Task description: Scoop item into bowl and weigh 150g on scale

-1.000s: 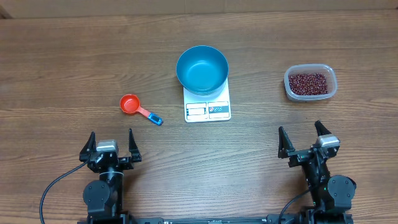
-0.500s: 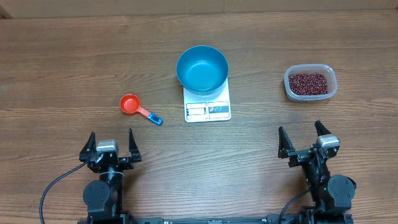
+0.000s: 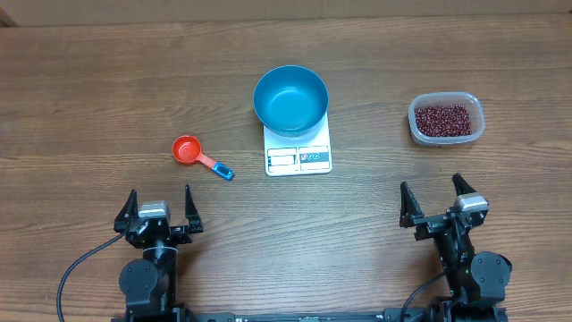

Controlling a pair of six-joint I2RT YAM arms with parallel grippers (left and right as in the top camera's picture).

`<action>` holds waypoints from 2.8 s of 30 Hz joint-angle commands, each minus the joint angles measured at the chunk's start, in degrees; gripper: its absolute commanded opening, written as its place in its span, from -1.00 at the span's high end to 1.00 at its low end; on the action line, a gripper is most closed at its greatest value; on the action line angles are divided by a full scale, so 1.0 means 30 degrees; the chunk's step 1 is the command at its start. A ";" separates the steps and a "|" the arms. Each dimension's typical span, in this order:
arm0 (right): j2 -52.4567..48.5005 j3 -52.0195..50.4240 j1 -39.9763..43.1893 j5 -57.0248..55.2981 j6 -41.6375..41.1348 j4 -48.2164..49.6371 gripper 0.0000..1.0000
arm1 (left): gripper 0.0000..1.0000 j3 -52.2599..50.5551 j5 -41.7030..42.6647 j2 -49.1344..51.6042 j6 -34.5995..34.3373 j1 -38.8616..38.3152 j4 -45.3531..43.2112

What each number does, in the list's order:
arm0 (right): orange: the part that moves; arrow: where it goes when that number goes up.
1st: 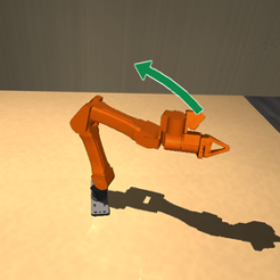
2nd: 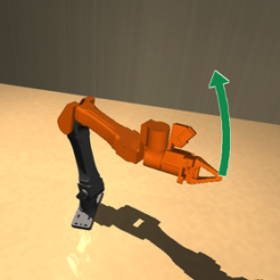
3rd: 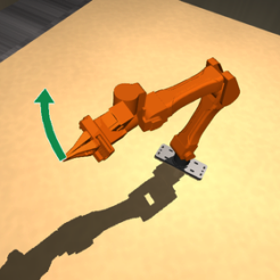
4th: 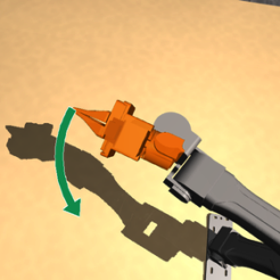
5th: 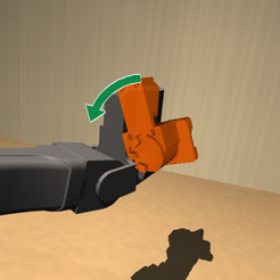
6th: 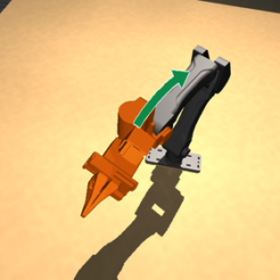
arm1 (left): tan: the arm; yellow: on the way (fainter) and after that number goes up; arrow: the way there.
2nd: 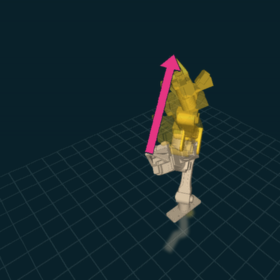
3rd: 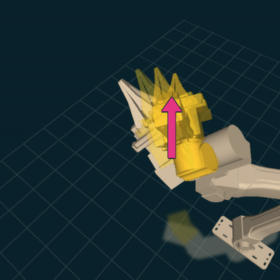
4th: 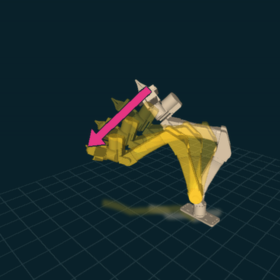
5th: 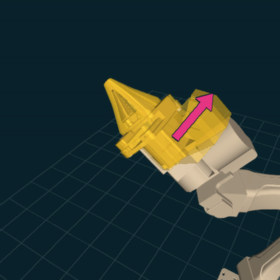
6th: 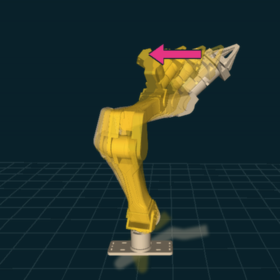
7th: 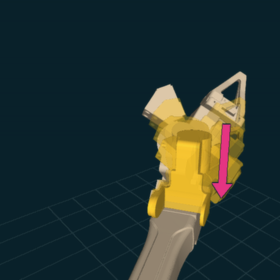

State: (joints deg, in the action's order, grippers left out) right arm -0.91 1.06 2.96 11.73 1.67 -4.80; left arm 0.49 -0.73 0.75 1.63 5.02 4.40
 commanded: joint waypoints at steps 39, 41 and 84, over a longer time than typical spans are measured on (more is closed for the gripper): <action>0.0029 -0.0066 0.0015 -0.0175 -0.0102 0.0044 -1.00 | -0.99 0.9267 -0.1610 0.0364 -0.5712 0.0102 1.0812; 0.0029 -0.0066 0.0015 -0.0175 -0.0102 0.0044 -1.00 | -0.99 1.0178 -0.1596 0.0976 -0.6011 0.0102 1.1803; 0.0029 -0.0066 0.0015 -0.0175 -0.0102 0.0044 -1.00 | -0.33 2.0618 0.0809 2.9725 -1.9416 0.0073 1.3049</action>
State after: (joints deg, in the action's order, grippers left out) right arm -0.91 1.06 2.96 11.60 1.67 -4.80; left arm 61.52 -0.32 86.78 -52.95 5.02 45.87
